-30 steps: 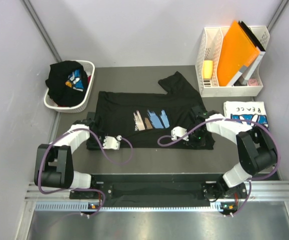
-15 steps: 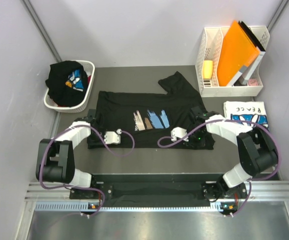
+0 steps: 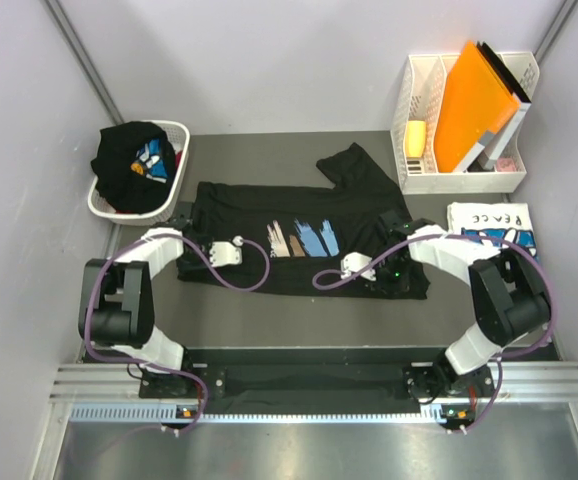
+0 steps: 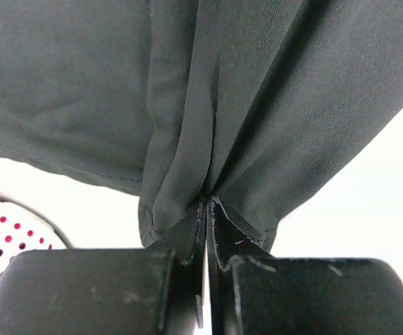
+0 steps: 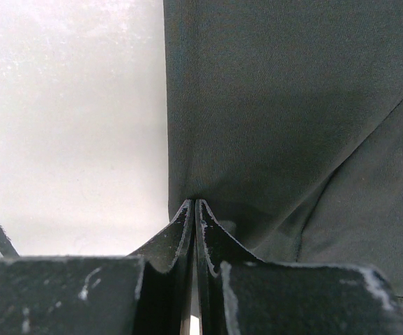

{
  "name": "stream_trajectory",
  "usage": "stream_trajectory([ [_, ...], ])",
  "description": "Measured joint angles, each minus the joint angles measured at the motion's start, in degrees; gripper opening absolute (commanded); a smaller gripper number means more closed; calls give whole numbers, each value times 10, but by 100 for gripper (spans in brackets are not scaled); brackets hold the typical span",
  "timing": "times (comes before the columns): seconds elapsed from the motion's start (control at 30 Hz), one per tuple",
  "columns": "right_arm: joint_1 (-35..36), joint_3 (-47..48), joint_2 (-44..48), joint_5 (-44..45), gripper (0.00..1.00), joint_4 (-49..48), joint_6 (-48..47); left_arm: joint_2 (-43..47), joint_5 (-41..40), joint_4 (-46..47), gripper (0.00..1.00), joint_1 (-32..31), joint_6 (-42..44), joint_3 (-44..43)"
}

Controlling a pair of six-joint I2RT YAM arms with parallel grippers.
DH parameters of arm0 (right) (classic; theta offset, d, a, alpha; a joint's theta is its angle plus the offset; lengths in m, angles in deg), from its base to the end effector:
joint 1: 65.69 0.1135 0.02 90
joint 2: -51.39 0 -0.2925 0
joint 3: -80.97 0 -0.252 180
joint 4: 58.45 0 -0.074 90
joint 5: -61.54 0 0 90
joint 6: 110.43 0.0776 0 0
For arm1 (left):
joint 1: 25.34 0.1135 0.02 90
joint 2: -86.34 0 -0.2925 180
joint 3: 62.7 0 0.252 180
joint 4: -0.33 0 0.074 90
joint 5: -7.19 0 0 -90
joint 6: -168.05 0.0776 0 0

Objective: Fold and stack the t-shirts

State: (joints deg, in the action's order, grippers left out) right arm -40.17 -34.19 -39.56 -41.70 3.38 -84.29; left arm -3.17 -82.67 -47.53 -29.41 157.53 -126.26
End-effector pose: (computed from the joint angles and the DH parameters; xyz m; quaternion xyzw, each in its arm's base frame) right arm 0.2238 0.1265 0.1456 -0.6999 0.7046 0.1030 0.0547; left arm 0.2856 -0.0205 0.1501 0.6597 0.7382 0.0852 0.1121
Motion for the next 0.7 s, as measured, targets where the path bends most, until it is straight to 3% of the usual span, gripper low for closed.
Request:
stream_trajectory([
  [0.17, 2, 8, -7, 2, 2, 8, -1, -2, -2, -6, 0, 6, 15, -9],
  [0.23, 2, 12, -12, 2, 20, 11, -1, -9, -2, -17, 0, 8, 17, -19],
  [0.27, 2, 16, -14, 1, 50, 16, 0, -15, -2, -23, 0, 10, 18, -27],
  [0.3, 2, 16, -16, 1, 65, 19, 2, -18, -2, -26, 0, 11, 19, -33],
  [0.37, 3, 20, -17, -10, 89, 48, 8, -24, -2, -37, 15, 14, 19, -47],
  [0.4, 6, 20, -14, -19, 96, 71, 9, -28, -3, -43, 21, 16, 19, -58],
  [0.43, 9, 18, -11, -19, 100, 77, 10, -29, -4, -45, 26, 18, 23, -66],
  [0.57, 7, 40, -20, -38, 100, 114, 17, -37, -11, -70, 32, 28, 17, -118],
  [0.7, -5, 72, -48, -55, 100, 134, 37, -38, -8, -83, 34, 31, 12, -172],
])
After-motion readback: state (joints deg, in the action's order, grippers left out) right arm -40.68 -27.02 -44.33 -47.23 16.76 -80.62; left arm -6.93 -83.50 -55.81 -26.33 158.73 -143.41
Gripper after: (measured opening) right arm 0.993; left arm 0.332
